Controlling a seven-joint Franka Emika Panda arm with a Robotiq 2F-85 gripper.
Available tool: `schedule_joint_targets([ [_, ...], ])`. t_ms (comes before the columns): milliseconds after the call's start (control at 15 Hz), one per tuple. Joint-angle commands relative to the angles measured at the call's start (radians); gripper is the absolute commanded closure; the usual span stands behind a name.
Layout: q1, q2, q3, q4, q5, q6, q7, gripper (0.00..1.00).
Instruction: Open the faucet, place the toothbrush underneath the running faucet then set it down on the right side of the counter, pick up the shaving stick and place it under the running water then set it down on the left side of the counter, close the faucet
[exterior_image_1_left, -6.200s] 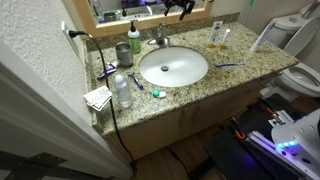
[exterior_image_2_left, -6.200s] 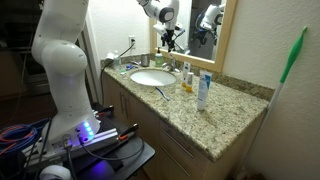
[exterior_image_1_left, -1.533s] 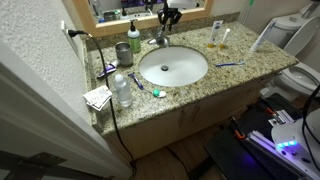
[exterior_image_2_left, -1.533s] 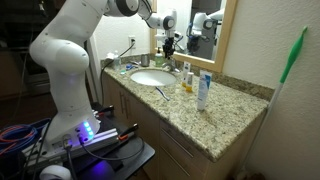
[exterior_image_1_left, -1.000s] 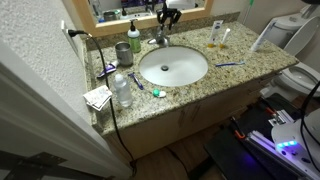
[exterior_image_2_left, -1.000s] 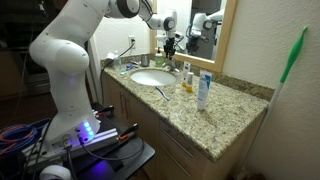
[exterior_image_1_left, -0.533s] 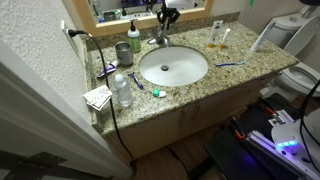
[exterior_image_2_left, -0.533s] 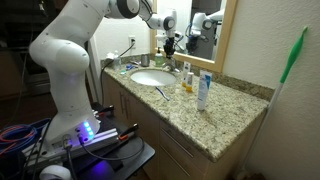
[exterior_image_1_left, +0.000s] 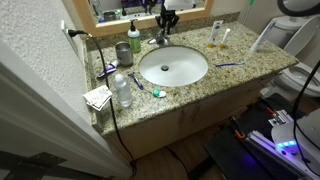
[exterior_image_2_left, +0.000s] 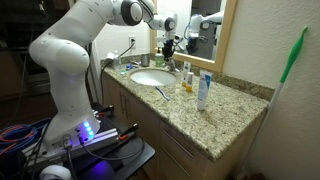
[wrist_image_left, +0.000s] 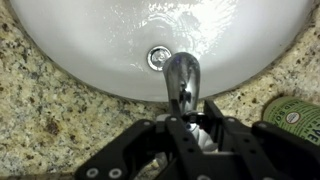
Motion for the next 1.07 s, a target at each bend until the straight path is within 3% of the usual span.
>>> schedule_joint_targets([
  [0,0.002,0.032,0.018,0.068,0.003,-0.176,-0.034,0.93],
  [200,0.006,0.056,0.01,0.114,-0.002,-0.207,-0.025,0.93],
  [267,0.005,0.044,0.008,0.11,0.001,-0.199,-0.018,0.46],
  [333,-0.001,0.016,0.011,0.091,0.005,-0.198,-0.03,0.45],
  [467,-0.006,-0.065,0.009,0.025,0.002,-0.239,-0.032,0.33],
  [733,-0.033,-0.251,0.012,-0.139,0.02,-0.211,-0.059,0.05],
  [800,-0.052,-0.287,0.014,-0.176,0.039,-0.188,-0.07,0.01],
  [867,-0.017,-0.169,0.004,-0.015,0.01,-0.228,-0.029,0.16],
  [1000,-0.035,-0.24,0.004,-0.081,0.02,-0.227,-0.044,0.02],
])
